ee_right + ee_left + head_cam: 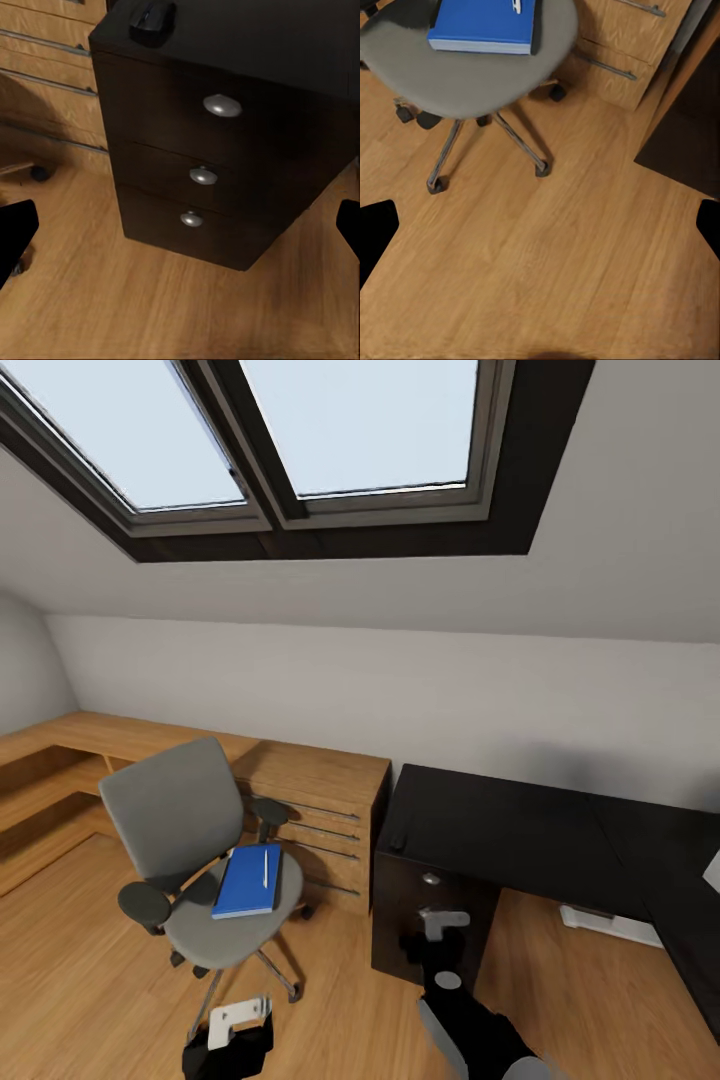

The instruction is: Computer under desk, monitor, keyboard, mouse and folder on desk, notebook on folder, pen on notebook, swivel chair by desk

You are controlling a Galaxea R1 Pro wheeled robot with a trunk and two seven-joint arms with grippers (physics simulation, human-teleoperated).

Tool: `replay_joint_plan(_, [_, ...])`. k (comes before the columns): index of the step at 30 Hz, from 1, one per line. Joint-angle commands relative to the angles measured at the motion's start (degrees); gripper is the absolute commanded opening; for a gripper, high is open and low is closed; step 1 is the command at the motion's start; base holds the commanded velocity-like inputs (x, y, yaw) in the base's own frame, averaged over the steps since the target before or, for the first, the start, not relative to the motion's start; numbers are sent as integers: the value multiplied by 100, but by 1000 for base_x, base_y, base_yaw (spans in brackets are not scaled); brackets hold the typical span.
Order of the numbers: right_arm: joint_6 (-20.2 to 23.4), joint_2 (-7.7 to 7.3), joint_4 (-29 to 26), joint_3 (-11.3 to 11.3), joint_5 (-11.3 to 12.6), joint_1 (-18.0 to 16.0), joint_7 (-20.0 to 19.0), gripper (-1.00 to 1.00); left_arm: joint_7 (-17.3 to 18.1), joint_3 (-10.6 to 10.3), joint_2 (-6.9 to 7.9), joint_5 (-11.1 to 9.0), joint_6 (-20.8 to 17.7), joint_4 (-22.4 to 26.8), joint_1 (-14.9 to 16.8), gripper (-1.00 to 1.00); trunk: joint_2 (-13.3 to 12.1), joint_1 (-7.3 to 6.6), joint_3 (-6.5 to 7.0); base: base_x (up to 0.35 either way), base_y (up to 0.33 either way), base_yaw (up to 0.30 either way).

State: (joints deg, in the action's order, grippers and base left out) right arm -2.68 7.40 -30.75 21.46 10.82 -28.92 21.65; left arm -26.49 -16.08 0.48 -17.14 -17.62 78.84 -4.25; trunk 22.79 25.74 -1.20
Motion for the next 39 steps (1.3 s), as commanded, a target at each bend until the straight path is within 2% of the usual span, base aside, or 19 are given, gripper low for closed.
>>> replay_joint_plan(1, [-313,18,363,47,51,-9,41,100,-42,-10,5,-39,-11,-222,3,100,13,4,-11,-2,0,0])
replay_joint_plan(6, [-1156,96,1329,45,48,-9,40,100,-28,29,8,-43,16,-929,3,100,13,4,-11,-1,0,0])
replay_joint_plan(7, [-1599,170,2064,41,42,-9,35,100,-20,108,12,-43,179,-1527,3,100,13,4,-11,0,0,0])
replay_joint_plan(13, [-2202,196,2852,30,57,-2,-18,100,-15,182,9,-34,762,-2410,3,100,13,4,-11,0,0,0])
replay_joint_plan(17, [-2596,194,3092,22,68,48,-136,100,-15,195,-18,-29,1025,-2646,3,100,13,4,-11,0,0,0])
replay_joint_plan(21, [-2772,174,3177,13,62,110,-203,100,-14,200,-29,-33,1138,-2745,3,100,13,4,-11,0,0,-2])
replay_joint_plan(33, [-2828,169,3206,11,68,131,-372,100,-14,202,-30,-28,1186,-2785,3,100,13,4,-11,-5,0,-185])
replay_joint_plan(39, [-2827,166,3207,4,75,132,-542,100,-14,202,-30,-28,1186,-2786,3,100,13,4,-13,-179,0,-257])
